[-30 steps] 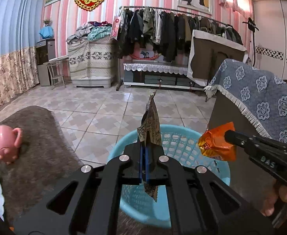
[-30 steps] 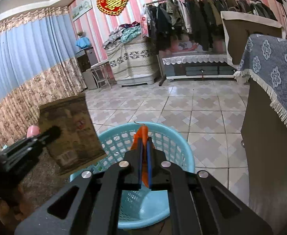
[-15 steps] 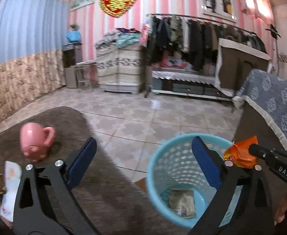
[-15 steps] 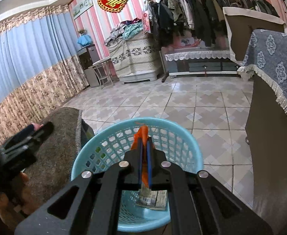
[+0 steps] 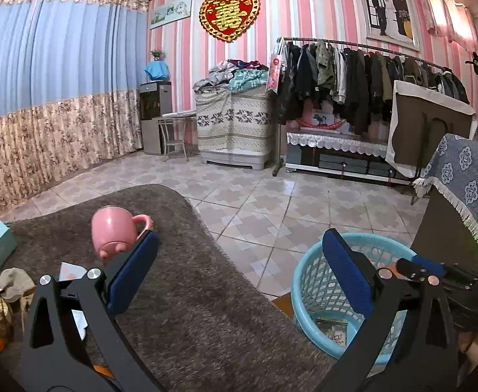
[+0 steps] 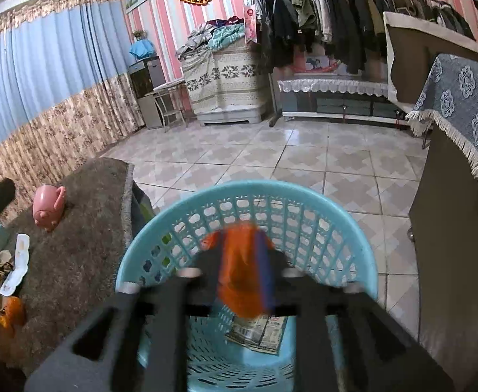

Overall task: Collect trash
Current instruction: 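Carry both items to the blue basket and open both grippers over it, then grasp the blue plastic bag with the left gripper while the right gripper grasps an orange peel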

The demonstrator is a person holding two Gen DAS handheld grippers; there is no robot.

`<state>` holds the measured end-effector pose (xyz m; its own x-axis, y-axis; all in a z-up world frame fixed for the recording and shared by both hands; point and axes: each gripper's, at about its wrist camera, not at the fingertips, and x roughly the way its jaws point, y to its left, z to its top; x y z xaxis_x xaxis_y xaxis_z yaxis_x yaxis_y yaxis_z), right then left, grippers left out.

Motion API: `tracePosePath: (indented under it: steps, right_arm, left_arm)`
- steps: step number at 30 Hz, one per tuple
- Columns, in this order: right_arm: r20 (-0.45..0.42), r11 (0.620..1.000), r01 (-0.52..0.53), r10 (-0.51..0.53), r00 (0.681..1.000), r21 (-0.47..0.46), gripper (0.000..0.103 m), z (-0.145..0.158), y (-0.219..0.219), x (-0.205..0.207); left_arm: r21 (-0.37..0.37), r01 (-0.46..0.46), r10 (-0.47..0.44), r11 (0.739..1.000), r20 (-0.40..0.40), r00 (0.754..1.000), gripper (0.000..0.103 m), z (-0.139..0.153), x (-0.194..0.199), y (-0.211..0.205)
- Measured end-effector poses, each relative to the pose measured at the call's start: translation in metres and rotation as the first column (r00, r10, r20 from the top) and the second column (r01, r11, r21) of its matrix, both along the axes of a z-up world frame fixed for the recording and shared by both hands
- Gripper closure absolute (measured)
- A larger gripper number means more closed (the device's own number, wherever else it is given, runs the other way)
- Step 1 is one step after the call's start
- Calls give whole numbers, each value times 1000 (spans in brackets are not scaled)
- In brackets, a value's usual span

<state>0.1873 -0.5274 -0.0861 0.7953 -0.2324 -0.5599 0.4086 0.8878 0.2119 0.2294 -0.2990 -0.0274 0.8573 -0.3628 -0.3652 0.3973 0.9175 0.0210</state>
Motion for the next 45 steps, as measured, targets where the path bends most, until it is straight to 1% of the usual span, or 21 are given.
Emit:
tracePosePath:
  steps: [1, 3, 5, 7, 10, 11, 17, 22, 27, 30, 38, 41, 43, 45]
  right_arm:
    - [6, 1000, 5, -5, 1000, -3, 44, 1, 2, -2]
    - [15, 1000, 11, -11, 1000, -2, 40, 4, 2, -4]
    - [18, 1000, 20, -20, 1000, -7, 28, 6, 3, -6]
    - [25, 999, 35, -34, 999, -30, 19, 10, 7, -8]
    - [48, 998, 36, -33, 998, -56, 13, 18, 13, -12]
    - [59, 997, 32, -28, 998, -68, 10, 22, 18, -14]
    - [112, 986, -45, 64, 992, -158, 7, 47, 51, -26]
    - [154, 979, -111, 138, 978, -172, 6, 60, 81, -39]
    - [151, 965, -177, 208, 966, -196, 5, 65, 111, -44]
    - [156, 959, -213, 244, 957, -187, 5, 66, 128, -45]
    - [144, 929, -302, 335, 931, -213, 5, 62, 181, -47]
    - [124, 912, -340, 373, 919, -228, 5, 56, 197, -46]
    - [105, 897, -362, 398, 911, -254, 5, 53, 211, -46]
    - [93, 884, -386, 421, 902, -262, 5, 50, 222, -44]
  left_arm:
    - [2, -5, 5, 1000, 6, 1000, 5, 2, -2, 2]
    - [7, -15, 15, 1000, 21, 1000, 5, 3, -8, 8]
    - [9, -22, 22, 1000, 27, 999, 5, 7, -10, 14]
    - [5, -38, 38, 999, 32, 999, 5, 11, -14, 22]
    - [-11, -59, 60, 998, 42, 997, 5, 17, -20, 35]
    - [-18, -71, 72, 997, 47, 996, 5, 21, -23, 40]
    - [-26, -119, 121, 993, 90, 989, 5, 39, -41, 67]
    - [-31, -165, 167, 986, 123, 978, 5, 59, -66, 99]
    - [-33, -233, 236, 972, 144, 961, 5, 71, -87, 136]
    - [-34, -277, 279, 960, 145, 949, 5, 76, -98, 162]
    - [-37, -395, 397, 918, 145, 906, 5, 85, -121, 237]
    - [-35, -433, 433, 901, 131, 892, 5, 81, -130, 266]
    - [-31, -450, 450, 893, 113, 886, 5, 76, -133, 280]
    - [-15, -478, 477, 878, 98, 873, 5, 67, -136, 297]
